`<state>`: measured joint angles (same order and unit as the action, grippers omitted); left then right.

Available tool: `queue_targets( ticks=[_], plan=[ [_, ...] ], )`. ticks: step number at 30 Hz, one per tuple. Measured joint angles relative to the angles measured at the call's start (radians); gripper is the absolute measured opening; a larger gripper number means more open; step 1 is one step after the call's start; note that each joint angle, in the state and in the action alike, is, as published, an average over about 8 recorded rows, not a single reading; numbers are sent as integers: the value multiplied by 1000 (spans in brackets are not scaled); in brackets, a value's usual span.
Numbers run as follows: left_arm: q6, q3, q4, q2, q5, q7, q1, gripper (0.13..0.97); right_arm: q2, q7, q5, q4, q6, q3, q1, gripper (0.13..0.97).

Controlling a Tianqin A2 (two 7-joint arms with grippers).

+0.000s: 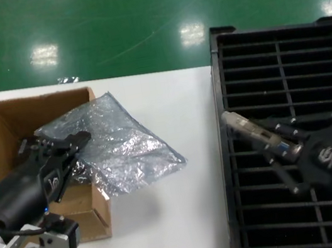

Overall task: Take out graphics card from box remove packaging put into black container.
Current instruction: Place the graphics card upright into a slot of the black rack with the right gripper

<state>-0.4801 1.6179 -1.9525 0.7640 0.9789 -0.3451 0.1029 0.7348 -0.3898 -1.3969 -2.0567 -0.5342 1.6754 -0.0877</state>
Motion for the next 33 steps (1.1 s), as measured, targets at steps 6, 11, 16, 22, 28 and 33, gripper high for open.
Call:
queue_targets(
  ticks=[6,11,16,22,28,33],
  plan=[
    [0,0,0,0,0,0,0,138,23,-48,53,0,-134,72,-106,188],
    [0,0,0,0,0,0,0,138,84,17,-46,0,-244,88,-172,188],
    [0,0,0,0,0,0,0,138,149,150,-169,27,-354,77,-217,188],
    [0,0,0,0,0,0,0,138,194,402,-298,130,-532,64,-265,188],
    [0,0,0,0,0,0,0,138,203,591,-374,250,-685,81,-339,188],
    [0,0,0,0,0,0,0,138,197,631,-396,313,-747,100,-395,188]
  ],
)
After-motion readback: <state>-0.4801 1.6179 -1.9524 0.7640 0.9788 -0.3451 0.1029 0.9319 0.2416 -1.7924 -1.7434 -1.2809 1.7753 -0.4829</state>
